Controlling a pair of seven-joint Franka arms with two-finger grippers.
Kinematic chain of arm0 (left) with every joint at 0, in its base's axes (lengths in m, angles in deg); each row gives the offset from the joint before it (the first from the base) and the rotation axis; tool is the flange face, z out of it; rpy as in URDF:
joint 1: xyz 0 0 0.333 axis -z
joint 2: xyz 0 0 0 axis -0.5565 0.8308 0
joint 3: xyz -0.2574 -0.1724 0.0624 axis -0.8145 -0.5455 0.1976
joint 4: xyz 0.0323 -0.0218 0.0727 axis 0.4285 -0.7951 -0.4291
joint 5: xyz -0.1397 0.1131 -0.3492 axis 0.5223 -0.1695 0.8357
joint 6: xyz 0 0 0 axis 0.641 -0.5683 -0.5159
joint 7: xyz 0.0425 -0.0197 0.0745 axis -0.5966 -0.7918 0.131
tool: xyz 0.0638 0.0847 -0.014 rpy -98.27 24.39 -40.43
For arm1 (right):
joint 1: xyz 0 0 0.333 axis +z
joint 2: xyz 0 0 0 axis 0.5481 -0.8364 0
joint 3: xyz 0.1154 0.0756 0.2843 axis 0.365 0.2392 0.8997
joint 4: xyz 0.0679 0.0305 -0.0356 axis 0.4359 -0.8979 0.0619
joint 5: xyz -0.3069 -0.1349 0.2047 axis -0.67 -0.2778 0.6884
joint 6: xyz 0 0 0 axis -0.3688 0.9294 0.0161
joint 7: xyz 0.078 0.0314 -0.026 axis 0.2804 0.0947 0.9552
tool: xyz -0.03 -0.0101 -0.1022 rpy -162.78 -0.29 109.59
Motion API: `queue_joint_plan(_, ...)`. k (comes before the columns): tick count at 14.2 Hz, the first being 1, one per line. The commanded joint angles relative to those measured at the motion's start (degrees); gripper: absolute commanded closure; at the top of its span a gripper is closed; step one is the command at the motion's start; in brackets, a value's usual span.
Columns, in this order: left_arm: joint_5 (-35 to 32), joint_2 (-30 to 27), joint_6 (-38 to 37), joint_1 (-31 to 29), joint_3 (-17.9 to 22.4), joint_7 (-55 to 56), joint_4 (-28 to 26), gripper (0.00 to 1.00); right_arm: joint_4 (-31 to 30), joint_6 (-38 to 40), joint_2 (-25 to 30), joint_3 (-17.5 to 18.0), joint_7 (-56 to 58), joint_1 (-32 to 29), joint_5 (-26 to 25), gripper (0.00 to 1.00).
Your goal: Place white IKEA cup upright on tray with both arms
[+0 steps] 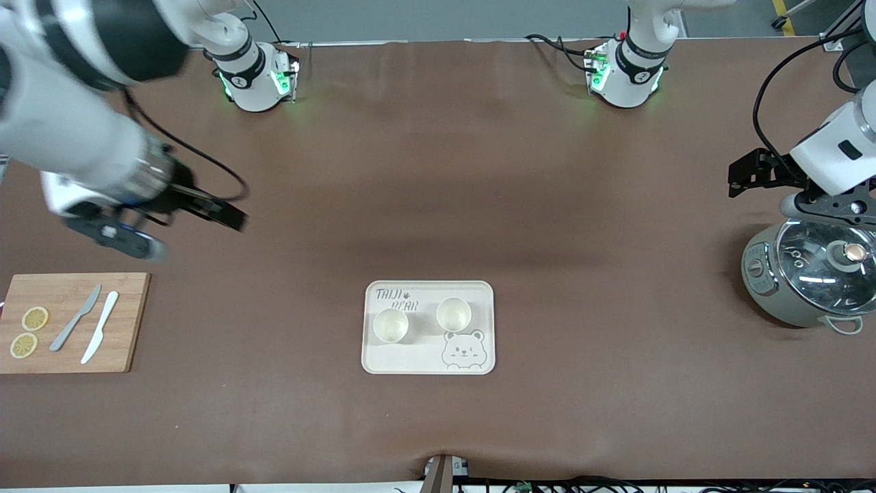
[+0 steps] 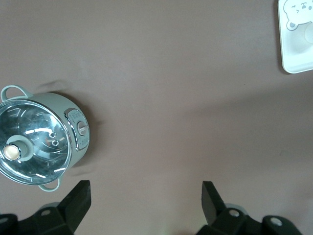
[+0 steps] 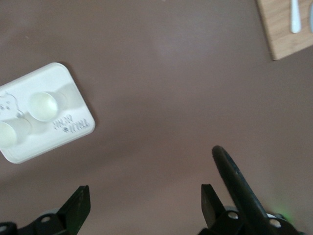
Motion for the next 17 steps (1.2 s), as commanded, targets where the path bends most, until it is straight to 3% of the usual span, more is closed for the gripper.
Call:
queue_joint_plan(1,-1.37,-0.33,0.33,-0.24,-0.33,-0.87,0.03,0.0,-3.43,1.63,3.05,1.0,15.31,-9.49,0.8,0.0)
queue_joint_plan(4,-1.37,-0.33,0.33,-0.24,-0.33,-0.87,0.03,0.0,-4.65,-3.44,2.53,0.91,24.51,-15.49,0.19,0.0)
queue_joint_plan(9,-1.37,-0.33,0.51,-0.33,-0.33,-0.87,0.03,0.0,-12.04,-16.72,2.36,1.0,28.2,-16.2,-3.94,0.0)
queue_joint_plan(17,-1.37,-0.33,0.51,-0.33,-0.33,-0.87,0.03,0.0,-11.96,-21.57,-0.81,1.0,28.65,-17.07,-4.03,0.0)
